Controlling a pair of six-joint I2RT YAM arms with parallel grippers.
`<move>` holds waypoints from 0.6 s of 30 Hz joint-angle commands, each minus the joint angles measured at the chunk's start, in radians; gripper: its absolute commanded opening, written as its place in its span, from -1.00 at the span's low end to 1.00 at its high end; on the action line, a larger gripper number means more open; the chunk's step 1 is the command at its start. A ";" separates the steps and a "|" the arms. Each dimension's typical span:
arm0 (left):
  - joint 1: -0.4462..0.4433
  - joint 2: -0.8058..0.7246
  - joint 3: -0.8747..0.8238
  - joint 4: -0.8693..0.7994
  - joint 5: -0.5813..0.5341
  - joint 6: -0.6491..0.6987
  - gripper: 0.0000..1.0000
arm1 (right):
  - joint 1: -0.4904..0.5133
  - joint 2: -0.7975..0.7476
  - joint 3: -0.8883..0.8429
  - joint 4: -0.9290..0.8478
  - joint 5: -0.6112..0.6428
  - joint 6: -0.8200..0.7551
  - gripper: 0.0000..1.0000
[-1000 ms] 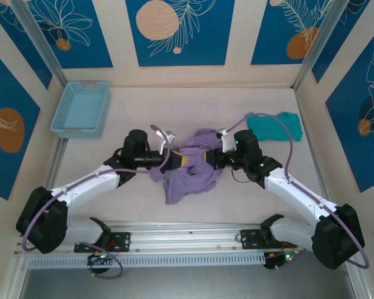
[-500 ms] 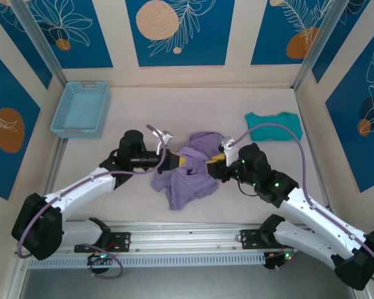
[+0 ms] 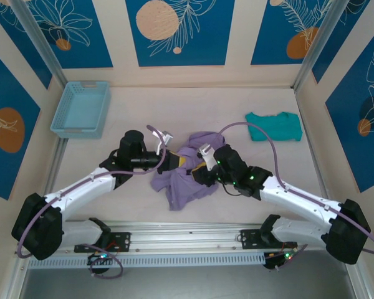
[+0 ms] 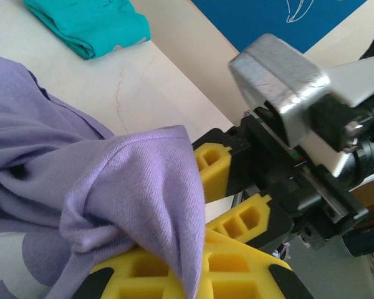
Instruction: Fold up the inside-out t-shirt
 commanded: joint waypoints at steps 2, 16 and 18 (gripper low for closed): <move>0.009 -0.006 0.011 -0.011 0.000 0.016 -1.00 | -0.010 0.028 0.044 0.032 0.036 0.033 -0.40; 0.050 -0.030 -0.015 0.005 -0.063 -0.005 -1.00 | -0.185 -0.155 -0.028 0.075 -0.384 0.030 -1.00; 0.063 -0.033 -0.021 0.002 -0.086 -0.007 -1.00 | -0.228 -0.206 -0.059 0.112 -0.537 0.040 -1.00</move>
